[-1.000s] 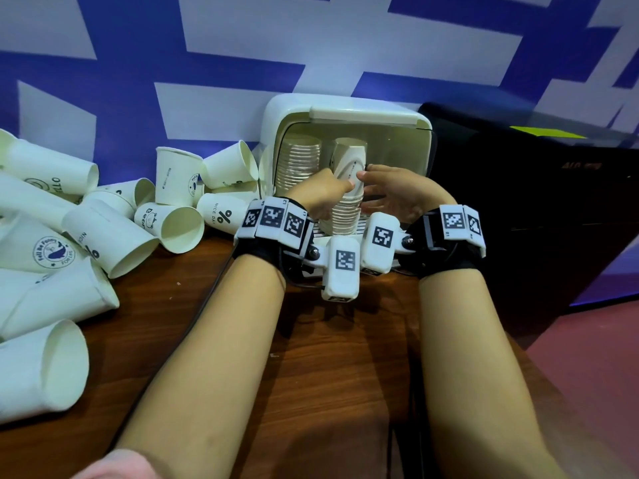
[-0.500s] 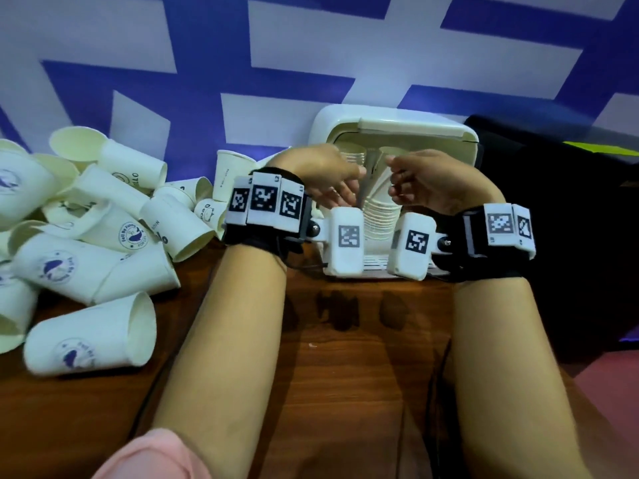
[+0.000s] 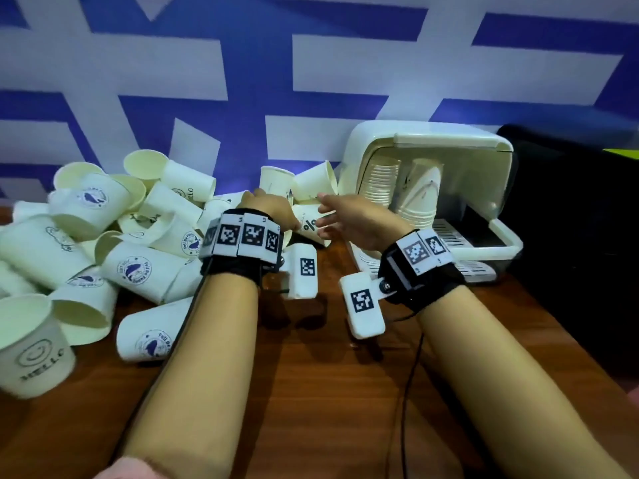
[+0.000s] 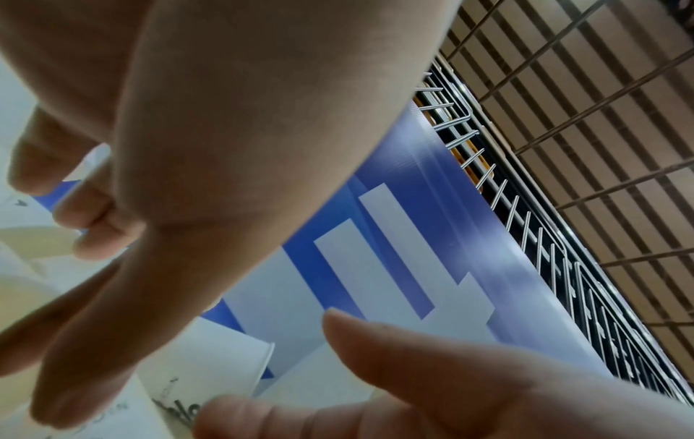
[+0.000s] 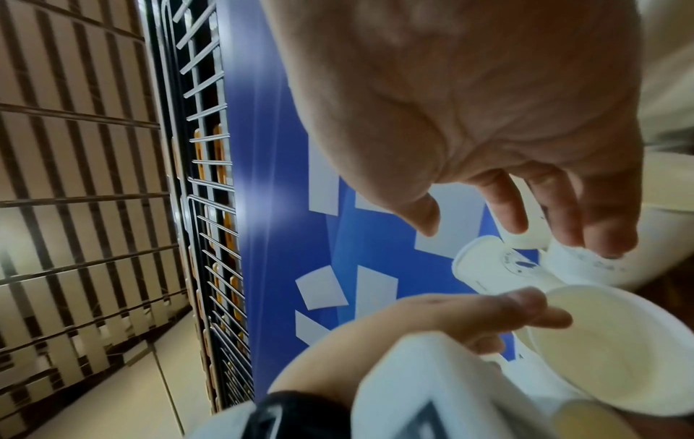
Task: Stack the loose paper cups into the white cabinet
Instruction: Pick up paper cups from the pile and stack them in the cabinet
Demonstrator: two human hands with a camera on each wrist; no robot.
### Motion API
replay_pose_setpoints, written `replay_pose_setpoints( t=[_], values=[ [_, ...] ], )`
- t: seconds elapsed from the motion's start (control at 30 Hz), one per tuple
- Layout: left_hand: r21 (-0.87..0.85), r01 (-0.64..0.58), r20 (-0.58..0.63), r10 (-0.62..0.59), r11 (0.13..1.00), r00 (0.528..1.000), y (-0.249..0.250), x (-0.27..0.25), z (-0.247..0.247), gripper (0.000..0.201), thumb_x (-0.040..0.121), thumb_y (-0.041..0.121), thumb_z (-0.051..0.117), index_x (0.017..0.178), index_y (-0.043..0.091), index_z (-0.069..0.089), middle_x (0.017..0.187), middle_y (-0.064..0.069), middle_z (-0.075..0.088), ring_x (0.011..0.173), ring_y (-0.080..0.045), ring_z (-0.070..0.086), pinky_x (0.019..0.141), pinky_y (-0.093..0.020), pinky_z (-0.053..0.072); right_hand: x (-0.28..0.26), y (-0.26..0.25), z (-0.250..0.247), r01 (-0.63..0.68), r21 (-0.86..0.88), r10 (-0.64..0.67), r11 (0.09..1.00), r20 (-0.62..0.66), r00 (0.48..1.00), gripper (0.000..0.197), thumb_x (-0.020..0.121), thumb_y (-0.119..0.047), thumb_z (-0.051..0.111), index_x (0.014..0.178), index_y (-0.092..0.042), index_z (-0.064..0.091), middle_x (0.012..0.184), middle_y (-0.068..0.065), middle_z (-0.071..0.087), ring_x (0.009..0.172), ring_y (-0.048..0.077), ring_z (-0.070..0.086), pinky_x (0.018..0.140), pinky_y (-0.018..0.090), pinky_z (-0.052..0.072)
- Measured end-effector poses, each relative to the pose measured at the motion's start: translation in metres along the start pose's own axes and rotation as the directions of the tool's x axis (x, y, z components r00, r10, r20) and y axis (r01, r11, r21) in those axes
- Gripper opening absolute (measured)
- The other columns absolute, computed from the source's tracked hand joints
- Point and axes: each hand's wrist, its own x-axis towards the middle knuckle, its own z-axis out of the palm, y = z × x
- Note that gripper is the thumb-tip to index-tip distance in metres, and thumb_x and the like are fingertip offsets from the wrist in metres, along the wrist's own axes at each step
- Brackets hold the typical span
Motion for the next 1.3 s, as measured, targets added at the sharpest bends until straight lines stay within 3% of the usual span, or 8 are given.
replay_pose_setpoints(
  t=[0.2, 0.37, 0.5, 0.73, 0.87, 0.97, 1.1, 1.3],
  values=[
    [-0.039, 0.018, -0.013, -0.018, 0.999, 1.0, 0.005, -0.002, 0.008, 0.031, 0.097, 0.04, 0.049, 0.094, 0.01, 0.054, 0.129, -0.014, 0.048, 0.121, -0.026, 0.046, 0.111, -0.035, 0.023, 0.005, 0.016, 0.015, -0.146, -0.019, 0.146, 0.989, 0.025, 0.989, 0.03, 0.101, -0.037, 0.045, 0.098, -0.008, 0.051, 0.086, 0.008, 0.049, 0.07, 0.017, 0.049, 0.057, 0.023, 0.044],
    [-0.097, 0.089, -0.093, -0.098, 0.991, 0.991, 0.002, 0.014, 0.024, 0.037, 0.092, 0.032, 0.056, 0.119, 0.008, 0.056, 0.139, -0.015, 0.037, 0.131, -0.028, 0.035, 0.1, -0.037, 0.036, 0.007, 0.025, 0.022, -0.197, -0.047, 0.197, 0.979, 0.011, 0.98, 0.034, 0.101, -0.039, 0.046, 0.112, -0.008, 0.049, 0.088, 0.007, 0.048, 0.066, 0.014, 0.048, 0.054, 0.023, 0.041],
    [-0.152, 0.084, -0.123, -0.103, 0.985, 0.987, 0.003, 0.014, 0.023, 0.031, 0.093, 0.025, 0.059, 0.116, 0.005, 0.055, 0.108, -0.012, 0.048, 0.115, -0.027, 0.049, 0.082, -0.03, 0.038, 0.007, 0.026, 0.025, -0.205, -0.046, 0.205, 0.978, 0.006, 0.979, 0.035, 0.1, -0.04, 0.046, 0.114, -0.009, 0.048, 0.084, 0.005, 0.045, 0.064, 0.014, 0.045, 0.054, 0.023, 0.041],
    [-0.219, 0.027, -0.169, -0.065, 0.975, 0.983, 0.002, 0.009, 0.005, 0.019, 0.088, 0.022, 0.06, 0.098, 0.008, 0.052, 0.1, -0.011, 0.054, 0.096, -0.026, 0.054, 0.071, -0.032, 0.04, 0.005, 0.023, 0.024, -0.167, -0.046, 0.17, 0.985, 0.049, 0.984, 0.043, 0.101, -0.038, 0.046, 0.127, -0.004, 0.048, 0.108, 0.014, 0.059, 0.079, 0.019, 0.056, 0.06, 0.024, 0.048],
    [-0.232, -0.037, -0.175, -0.005, 0.972, 0.985, 0.0, 0.004, -0.01, 0.023, 0.093, 0.022, 0.056, 0.079, 0.005, 0.048, 0.095, -0.01, 0.05, 0.073, -0.021, 0.049, 0.057, -0.027, 0.034, -0.001, 0.015, 0.021, -0.113, -0.068, 0.117, 0.991, 0.067, 0.991, 0.044, 0.1, -0.039, 0.047, 0.124, -0.001, 0.049, 0.091, 0.009, 0.057, 0.068, 0.017, 0.054, 0.06, 0.024, 0.046],
    [-0.279, -0.092, -0.21, 0.033, 0.956, 0.977, -0.001, 0.0, -0.019, 0.024, 0.091, 0.026, 0.058, 0.085, 0.004, 0.053, 0.107, -0.014, 0.056, 0.088, -0.027, 0.06, 0.066, -0.03, 0.045, -0.006, 0.007, 0.015, -0.049, -0.138, 0.059, 0.989, 0.07, 0.996, 0.049, 0.101, -0.042, 0.043, 0.128, -0.001, 0.05, 0.099, 0.015, 0.058, 0.07, 0.018, 0.056, 0.057, 0.022, 0.048],
    [-0.449, -0.176, -0.241, 0.07, 0.876, 0.968, -0.002, -0.005, -0.029, 0.025, 0.09, 0.027, 0.061, 0.103, 0.007, 0.069, 0.114, -0.01, 0.062, 0.083, -0.024, 0.069, 0.082, -0.034, 0.056, -0.015, -0.005, 0.001, 0.014, -0.208, -0.002, 0.978, 0.055, 0.998, 0.04, 0.103, -0.036, 0.04, 0.125, -0.004, 0.049, 0.087, 0.011, 0.057, 0.064, 0.018, 0.059, 0.055, 0.024, 0.052],
    [-0.698, -0.348, -0.307, 0.177, 0.626, 0.935, 0.01, -0.017, -0.036, 0.009, 0.088, 0.015, 0.066, 0.088, 0.012, 0.074, 0.101, -0.006, 0.068, 0.081, -0.017, 0.068, 0.05, -0.012, 0.049, -0.031, -0.027, -0.032, 0.049, -0.269, -0.059, 0.962, -0.031, 0.998, 0.042, 0.104, -0.036, 0.036, 0.129, -0.003, 0.044, 0.095, 0.015, 0.054, 0.064, 0.024, 0.065, 0.052, 0.027, 0.055]
  ],
)
